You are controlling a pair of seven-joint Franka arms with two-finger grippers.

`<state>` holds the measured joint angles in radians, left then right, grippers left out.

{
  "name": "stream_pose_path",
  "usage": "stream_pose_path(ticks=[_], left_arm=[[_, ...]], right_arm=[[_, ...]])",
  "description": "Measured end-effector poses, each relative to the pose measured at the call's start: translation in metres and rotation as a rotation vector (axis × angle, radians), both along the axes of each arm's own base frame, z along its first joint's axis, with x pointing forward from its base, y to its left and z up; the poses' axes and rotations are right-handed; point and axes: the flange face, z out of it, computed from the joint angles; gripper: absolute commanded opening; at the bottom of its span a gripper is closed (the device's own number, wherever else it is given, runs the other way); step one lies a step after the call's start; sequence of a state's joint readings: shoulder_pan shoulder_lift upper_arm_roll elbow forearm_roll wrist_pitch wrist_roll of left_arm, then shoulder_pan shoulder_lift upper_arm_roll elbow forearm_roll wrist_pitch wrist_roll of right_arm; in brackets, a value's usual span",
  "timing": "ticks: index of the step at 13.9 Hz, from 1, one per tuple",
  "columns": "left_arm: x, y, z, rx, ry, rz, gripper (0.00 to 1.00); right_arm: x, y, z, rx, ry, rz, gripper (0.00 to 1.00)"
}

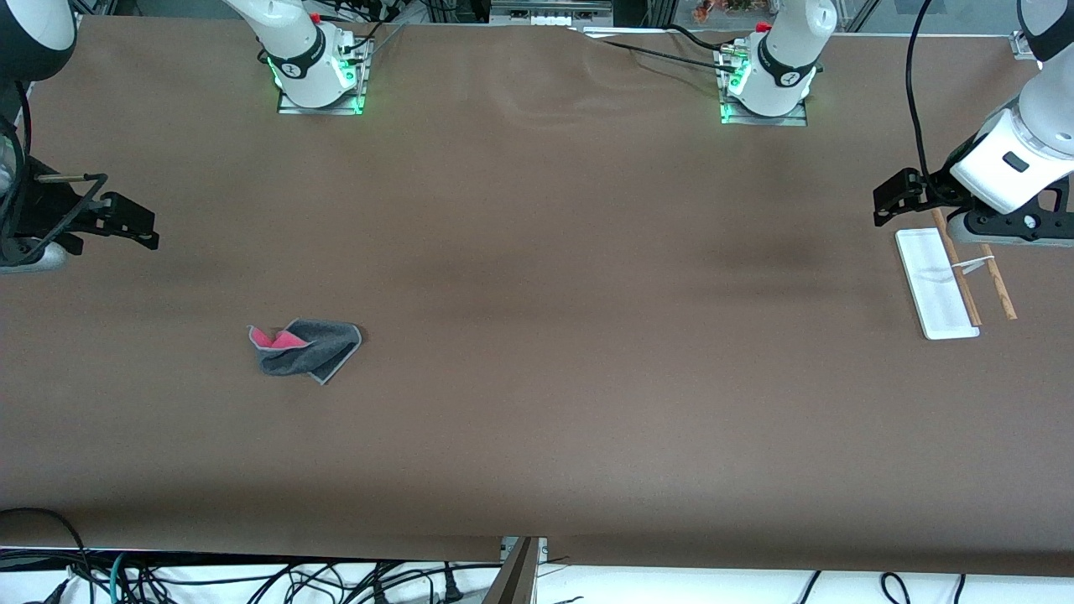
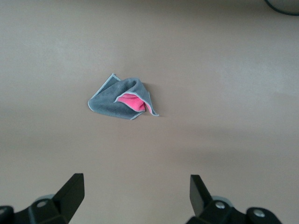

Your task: Pass towel and hang on rack

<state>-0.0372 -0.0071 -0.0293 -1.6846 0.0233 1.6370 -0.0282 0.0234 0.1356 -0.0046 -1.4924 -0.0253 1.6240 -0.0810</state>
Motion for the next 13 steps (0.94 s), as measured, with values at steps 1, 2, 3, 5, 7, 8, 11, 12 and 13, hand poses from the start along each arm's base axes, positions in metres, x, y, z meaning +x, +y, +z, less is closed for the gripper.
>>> stream_pose_path(ticks=[1, 2, 3, 5, 7, 8, 11, 12, 13], left_arm=[[0.0, 0.0, 0.0, 0.0, 0.0, 0.0, 1.0], [0.0, 0.0, 0.0, 0.0, 0.0, 0.0, 1.0], [0.0, 0.0, 0.0, 0.0, 0.0, 0.0, 1.0], [0.0, 0.0, 0.0, 0.0, -0.001, 0.0, 1.0], [0.0, -0.001, 0.0, 0.0, -0.001, -0.001, 1.0], [0.0, -0.001, 0.0, 0.0, -0.001, -0.001, 1.0], [0.0, 0.0, 0.0, 0.0, -0.001, -0.001, 1.0], [0.0, 0.0, 0.0, 0.0, -0.001, -0.001, 1.0], [0.0, 0.0, 0.001, 0.0, -0.001, -0.001, 1.0]], right_arm=[[0.0, 0.0, 0.0, 0.0, 0.0, 0.0, 1.0], [0.0, 0.0, 0.0, 0.0, 0.0, 0.0, 1.0], [0.0, 0.0, 0.0, 0.0, 0.0, 0.0, 1.0], [0.0, 0.0, 0.0, 0.0, -0.001, 0.0, 1.0], [0.001, 0.0, 0.0, 0.0, -0.009, 0.0, 1.0], [0.004, 0.0, -0.003, 0.0, -0.016, 0.001, 1.0], [0.021, 0.005, -0.023, 0.001, -0.036, 0.009, 1.0], [0.027, 0.008, -0.032, 0.001, -0.034, 0.014, 1.0], [0.032, 0.01, -0.045, 0.001, -0.026, 0.017, 1.0]])
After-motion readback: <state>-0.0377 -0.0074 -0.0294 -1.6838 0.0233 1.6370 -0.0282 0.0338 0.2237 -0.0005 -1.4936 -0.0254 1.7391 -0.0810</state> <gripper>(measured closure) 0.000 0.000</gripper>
